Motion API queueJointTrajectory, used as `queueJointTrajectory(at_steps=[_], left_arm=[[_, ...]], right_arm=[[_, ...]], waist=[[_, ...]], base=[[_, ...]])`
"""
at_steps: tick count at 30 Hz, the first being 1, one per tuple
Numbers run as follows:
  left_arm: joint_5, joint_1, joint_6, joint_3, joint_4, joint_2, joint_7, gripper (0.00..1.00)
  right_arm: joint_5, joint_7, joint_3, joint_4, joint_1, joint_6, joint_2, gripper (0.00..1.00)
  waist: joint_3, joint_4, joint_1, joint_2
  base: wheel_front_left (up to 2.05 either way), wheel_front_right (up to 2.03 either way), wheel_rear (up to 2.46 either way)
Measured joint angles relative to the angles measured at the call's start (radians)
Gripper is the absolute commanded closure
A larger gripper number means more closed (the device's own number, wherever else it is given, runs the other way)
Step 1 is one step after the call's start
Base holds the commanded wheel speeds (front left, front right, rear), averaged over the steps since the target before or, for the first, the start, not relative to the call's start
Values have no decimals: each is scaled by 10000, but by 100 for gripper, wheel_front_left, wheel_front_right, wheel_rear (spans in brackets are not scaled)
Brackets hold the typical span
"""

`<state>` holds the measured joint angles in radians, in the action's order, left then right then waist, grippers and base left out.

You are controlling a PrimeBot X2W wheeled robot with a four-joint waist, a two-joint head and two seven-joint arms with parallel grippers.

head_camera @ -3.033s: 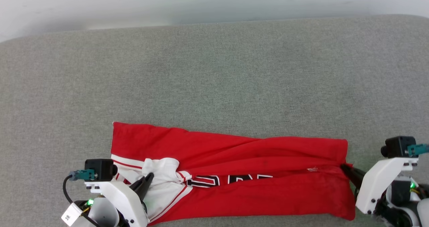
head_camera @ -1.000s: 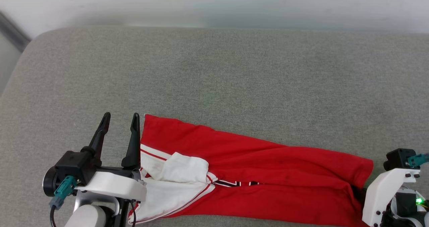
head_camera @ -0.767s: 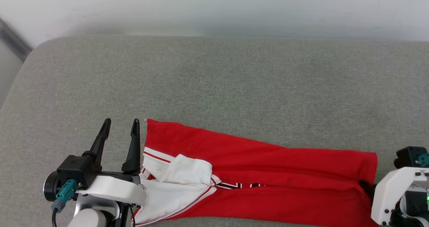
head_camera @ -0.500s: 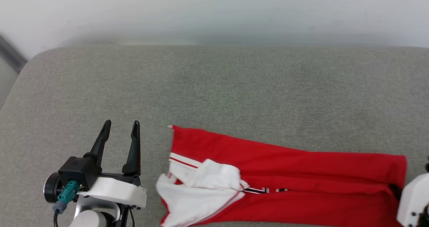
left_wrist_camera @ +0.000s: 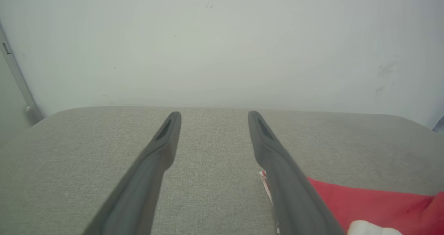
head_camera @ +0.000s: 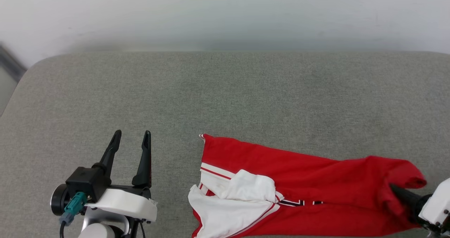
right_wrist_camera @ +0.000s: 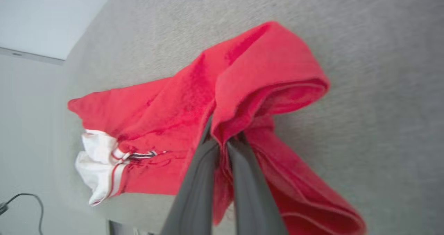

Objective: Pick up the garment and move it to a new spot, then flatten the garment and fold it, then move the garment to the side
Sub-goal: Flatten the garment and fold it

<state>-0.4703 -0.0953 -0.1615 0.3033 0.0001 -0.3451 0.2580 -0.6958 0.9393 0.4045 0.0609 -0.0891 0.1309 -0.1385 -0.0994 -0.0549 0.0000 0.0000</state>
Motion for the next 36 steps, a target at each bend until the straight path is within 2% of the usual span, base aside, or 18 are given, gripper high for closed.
queueJointTrajectory(at_steps=[4, 8, 11, 14, 26, 31, 36], left_arm=[[-6, -9, 2, 31, 12, 13, -4, 0], [-6, -61, 29, 96, 10, 46, -8, 0], [-6, -153, 33, 130, 10, 58, -10, 0], [-6, -216, 38, 171, 21, 109, -10, 0], [6, -729, 211, 263, 77, 500, 10, 0], [36, -956, 311, 251, 194, 740, 21, 0], [150, -1147, 453, 167, 291, 970, 21, 0]], right_arm=[[-2008, 1212, 301, -127, -109, 0, 681, 100], [-3636, 2036, 265, 130, -306, 0, 842, 100], [-4941, 2065, -355, 656, -453, 0, 849, 100], [-5749, 1764, -1189, 978, -609, 0, 863, 100], [-7377, -205, -4851, 1595, -1845, 0, 874, 100], [-7461, -869, -5960, 1854, -2384, 0, 878, 100], [-6518, -1367, -6427, 2529, -2463, 0, 882, 100]], waist=[[22, -117, 0, 0], [26, -329, 0, 0], [13, -528, 0, 0], [-10, -756, 0, 0], [-596, -1533, 1, 0], [-1052, -1706, 1, 0], [-1435, -1810, 1, 0]], base=[[0, 0, 0], [0, 0, 0], [0, 0, 0], [0, 0, 0], [0, 0, 0], [0, 0, 0], [0, 0, 0]])
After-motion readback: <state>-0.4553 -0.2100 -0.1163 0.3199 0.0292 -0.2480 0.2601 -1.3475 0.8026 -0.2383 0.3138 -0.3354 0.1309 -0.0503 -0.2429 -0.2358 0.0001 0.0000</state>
